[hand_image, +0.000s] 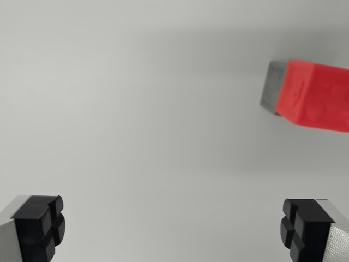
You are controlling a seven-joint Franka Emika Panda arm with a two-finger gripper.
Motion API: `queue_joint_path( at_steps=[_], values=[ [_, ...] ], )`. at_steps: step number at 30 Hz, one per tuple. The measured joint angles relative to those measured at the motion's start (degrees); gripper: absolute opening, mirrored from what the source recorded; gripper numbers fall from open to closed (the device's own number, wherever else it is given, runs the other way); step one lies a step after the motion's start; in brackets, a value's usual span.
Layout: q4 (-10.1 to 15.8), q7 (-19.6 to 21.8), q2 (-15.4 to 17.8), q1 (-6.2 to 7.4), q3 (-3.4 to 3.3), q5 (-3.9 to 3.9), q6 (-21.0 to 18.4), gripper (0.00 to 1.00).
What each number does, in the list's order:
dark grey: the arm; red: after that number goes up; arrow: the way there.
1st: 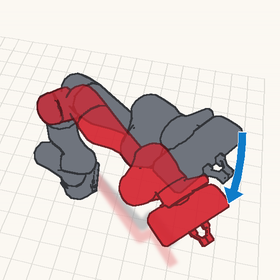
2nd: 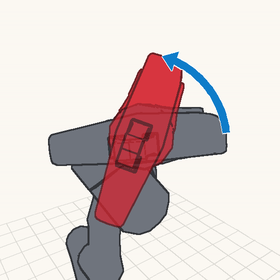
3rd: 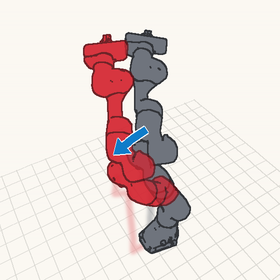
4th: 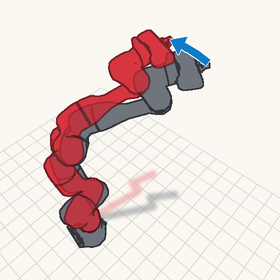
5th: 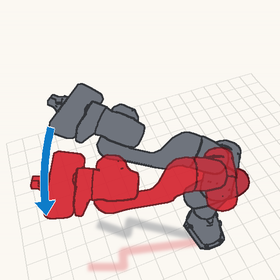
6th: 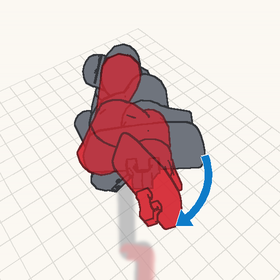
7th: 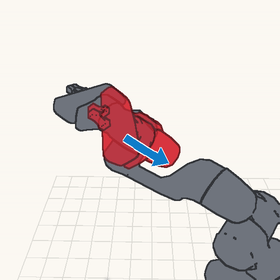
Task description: Destack cube
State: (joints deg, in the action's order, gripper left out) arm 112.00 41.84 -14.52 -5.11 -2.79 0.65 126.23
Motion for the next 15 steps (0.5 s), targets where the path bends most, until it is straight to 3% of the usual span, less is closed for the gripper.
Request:
queue_joint_path(
  at_steps=[15],
  values=[
    [-1.5, -2.6, -4.4, -3.47, -1.18, -1.21, 2.9, 1.0]
  ],
)
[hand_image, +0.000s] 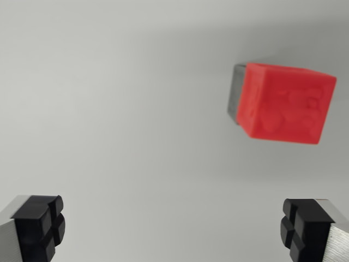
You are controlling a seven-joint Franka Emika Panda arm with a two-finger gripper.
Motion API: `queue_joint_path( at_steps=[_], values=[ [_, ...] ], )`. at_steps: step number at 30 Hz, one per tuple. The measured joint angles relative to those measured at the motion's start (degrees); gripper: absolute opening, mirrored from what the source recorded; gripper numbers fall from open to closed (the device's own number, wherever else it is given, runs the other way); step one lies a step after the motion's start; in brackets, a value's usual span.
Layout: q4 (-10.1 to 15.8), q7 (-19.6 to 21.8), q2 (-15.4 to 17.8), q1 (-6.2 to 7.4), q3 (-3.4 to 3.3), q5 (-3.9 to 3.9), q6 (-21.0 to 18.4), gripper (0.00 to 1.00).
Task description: Destack cube
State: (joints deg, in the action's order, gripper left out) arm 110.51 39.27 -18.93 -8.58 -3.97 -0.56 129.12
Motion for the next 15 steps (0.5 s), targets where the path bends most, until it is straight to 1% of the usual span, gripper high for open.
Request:
queue_joint_path(
  at_steps=[6, 15],
  values=[
    [-1.1, -1.0, -1.9, -1.41, -0.33, -0.48, 0.9, 1.0],
    [-3.3, -2.6, -5.6, -3.98, -0.77, -1.41, 2.2, 1.0]
  ],
)
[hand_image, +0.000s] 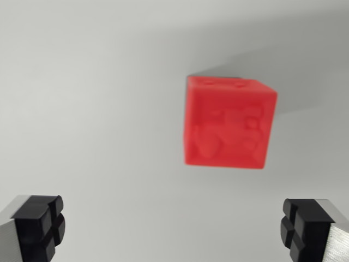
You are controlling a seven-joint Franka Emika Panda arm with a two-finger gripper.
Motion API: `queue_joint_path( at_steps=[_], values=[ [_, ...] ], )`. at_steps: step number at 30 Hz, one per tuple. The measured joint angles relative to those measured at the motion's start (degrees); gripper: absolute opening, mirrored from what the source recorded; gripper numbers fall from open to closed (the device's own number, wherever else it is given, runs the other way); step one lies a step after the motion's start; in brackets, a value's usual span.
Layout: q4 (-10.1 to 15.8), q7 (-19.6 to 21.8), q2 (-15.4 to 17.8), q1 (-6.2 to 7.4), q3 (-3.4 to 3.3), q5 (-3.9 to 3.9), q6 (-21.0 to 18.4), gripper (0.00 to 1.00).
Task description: Destack cube
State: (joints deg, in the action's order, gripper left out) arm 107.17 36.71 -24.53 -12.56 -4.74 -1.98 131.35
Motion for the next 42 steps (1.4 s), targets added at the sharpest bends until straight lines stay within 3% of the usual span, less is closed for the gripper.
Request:
queue_joint_path(
  at_steps=[11, 30, 40, 41, 42],
  values=[
    [-3.0, -1.5, -4.5, -2.9, -0.23, -0.89, 1.5, 1.0],
    [-3.0, -1.8, -12.0, -3.22, 0.46, -1.4, 8.9, 1.0],
    [-3.3, -1.9, -13.9, -3.41, 0.69, -1.47, 10.5, 1.0],
    [-3.4, -1.9, -13.9, -3.43, 0.7, -1.47, 10.5, 0.0],
    [-3.4, -1.9, -14.0, -3.43, 0.71, -1.47, 10.5, 0.0]
  ],
)
